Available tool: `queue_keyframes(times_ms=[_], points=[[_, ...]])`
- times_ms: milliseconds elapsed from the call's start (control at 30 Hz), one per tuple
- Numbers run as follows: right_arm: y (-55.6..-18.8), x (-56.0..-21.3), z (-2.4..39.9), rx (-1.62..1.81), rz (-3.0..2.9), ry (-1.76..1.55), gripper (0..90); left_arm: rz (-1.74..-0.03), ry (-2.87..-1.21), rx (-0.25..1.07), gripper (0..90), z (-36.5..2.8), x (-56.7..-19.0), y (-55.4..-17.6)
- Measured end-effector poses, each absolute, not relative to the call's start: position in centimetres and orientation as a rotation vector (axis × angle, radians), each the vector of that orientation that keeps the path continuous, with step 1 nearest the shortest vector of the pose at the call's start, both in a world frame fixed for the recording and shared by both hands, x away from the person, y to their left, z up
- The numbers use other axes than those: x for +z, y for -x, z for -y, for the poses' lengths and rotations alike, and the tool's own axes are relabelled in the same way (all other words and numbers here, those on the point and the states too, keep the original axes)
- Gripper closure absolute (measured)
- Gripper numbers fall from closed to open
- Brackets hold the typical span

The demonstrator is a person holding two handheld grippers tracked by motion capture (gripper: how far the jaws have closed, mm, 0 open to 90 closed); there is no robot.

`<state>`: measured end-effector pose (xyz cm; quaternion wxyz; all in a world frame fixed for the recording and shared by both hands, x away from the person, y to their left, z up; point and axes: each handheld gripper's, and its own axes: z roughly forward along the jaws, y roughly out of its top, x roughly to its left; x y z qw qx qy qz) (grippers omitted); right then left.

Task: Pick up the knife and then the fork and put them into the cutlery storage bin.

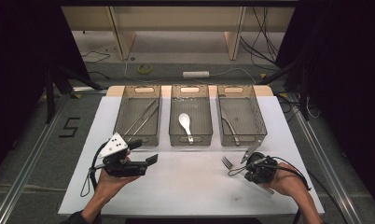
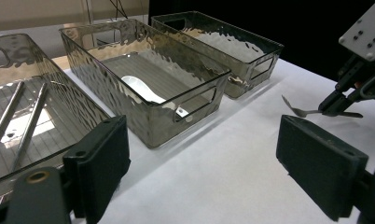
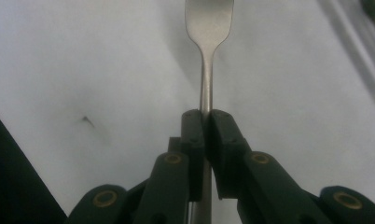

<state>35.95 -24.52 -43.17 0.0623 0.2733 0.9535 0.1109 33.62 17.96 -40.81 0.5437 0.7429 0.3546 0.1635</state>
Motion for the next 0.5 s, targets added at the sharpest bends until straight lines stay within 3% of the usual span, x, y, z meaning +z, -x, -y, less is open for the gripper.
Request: queue_keyframes(times_ms=[500], points=[[-36.8, -40.0, 25.7, 0.737, -2.754, -0.902, 84.9, -0.854, -1.753, 0.389, 16.8, -18.0, -40.8, -33.6]])
